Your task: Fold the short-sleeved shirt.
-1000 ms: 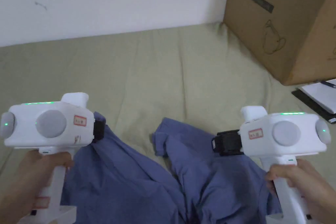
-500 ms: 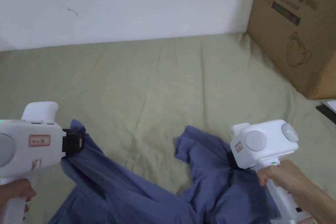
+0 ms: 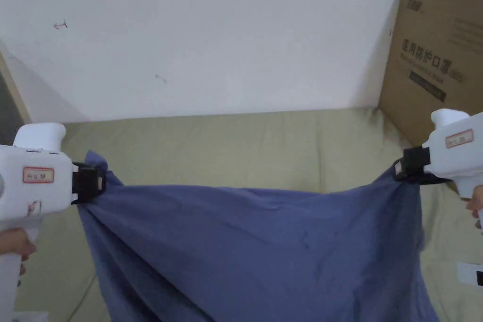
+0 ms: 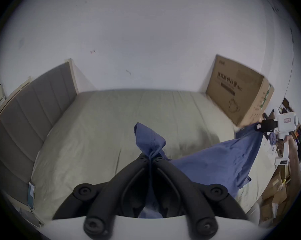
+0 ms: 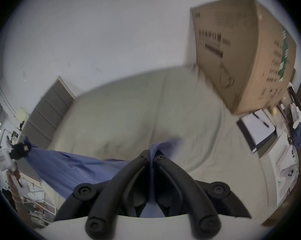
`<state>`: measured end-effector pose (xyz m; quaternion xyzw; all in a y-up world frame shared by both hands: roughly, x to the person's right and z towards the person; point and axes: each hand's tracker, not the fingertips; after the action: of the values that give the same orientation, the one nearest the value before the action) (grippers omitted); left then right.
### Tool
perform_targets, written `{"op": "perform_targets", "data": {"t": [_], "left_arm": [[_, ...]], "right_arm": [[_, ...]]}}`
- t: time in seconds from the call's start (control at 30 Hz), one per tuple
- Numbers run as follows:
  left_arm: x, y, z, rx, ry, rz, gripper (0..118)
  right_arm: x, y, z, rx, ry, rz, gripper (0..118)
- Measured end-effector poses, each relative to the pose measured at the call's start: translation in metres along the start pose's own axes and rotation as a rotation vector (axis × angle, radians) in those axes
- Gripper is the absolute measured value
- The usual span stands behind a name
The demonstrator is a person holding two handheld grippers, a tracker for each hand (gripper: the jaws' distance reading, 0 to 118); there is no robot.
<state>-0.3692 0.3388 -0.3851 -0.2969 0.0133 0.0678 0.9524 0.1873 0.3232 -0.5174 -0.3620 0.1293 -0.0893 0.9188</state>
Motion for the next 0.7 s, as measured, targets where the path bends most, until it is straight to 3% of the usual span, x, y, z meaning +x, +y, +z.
{"op": "perform_targets", "data": {"t": [0.13, 0.3, 0.47, 0.7], "left_arm": [[0.0, 0.029, 0.049, 0.097, 0.027, -0.045, 0], [0.0, 0.049, 0.088, 0.162, 0.008, -0.04, 0], [0.007, 0.079, 0.108, 0.222, 0.028, -0.062, 0], [0.017, 0.141, 0.11, 0.263, 0.04, -0.062, 0]], "right_arm": [[-0.006, 0.027, 0.063, 0.116, -0.006, 0.018, 2], [-0.015, 0.04, 0.127, 0.196, 0.036, -0.035, 2], [-0.033, 0.067, 0.151, 0.212, 0.004, -0.009, 2], [-0.063, 0.136, 0.186, 0.328, -0.009, -0.048, 2]]}}
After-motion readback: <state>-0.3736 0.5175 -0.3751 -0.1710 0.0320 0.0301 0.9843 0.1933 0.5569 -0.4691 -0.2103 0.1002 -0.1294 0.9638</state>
